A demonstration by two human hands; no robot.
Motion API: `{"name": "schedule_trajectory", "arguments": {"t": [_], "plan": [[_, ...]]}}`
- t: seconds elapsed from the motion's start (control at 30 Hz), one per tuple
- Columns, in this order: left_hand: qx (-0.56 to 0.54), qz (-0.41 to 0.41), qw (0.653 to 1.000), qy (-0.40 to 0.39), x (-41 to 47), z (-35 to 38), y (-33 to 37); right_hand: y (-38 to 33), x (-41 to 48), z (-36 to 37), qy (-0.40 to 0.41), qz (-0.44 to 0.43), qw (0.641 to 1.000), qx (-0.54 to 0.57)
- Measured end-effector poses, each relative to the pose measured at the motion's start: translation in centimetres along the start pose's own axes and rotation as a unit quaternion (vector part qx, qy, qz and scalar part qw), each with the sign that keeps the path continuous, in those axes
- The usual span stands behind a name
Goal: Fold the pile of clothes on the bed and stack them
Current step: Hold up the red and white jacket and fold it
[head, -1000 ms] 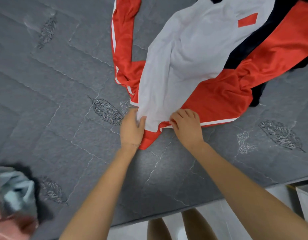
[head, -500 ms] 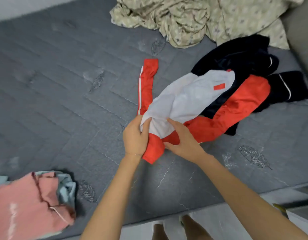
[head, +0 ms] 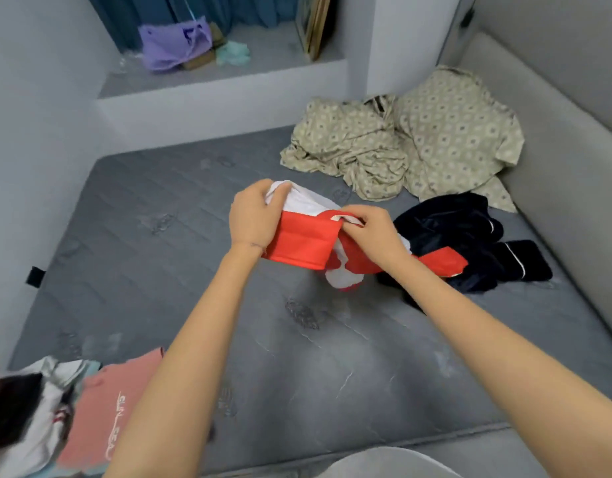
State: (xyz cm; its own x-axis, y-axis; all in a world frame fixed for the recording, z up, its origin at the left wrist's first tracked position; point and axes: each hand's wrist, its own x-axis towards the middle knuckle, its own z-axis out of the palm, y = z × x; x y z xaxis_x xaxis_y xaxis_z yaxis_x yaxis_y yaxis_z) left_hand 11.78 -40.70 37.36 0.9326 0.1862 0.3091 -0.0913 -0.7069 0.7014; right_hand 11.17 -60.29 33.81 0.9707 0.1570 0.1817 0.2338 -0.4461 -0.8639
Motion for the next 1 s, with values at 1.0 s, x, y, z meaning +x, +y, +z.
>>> {"name": "schedule_trajectory", "arguments": {"t": [1.0], "plan": [[-0.251,-0.143,0.936,-0.202,-9.6,-11.4,-11.1,-17.9,-3.7,9.0,-0.053,0.171,0.942,0.282]]}}
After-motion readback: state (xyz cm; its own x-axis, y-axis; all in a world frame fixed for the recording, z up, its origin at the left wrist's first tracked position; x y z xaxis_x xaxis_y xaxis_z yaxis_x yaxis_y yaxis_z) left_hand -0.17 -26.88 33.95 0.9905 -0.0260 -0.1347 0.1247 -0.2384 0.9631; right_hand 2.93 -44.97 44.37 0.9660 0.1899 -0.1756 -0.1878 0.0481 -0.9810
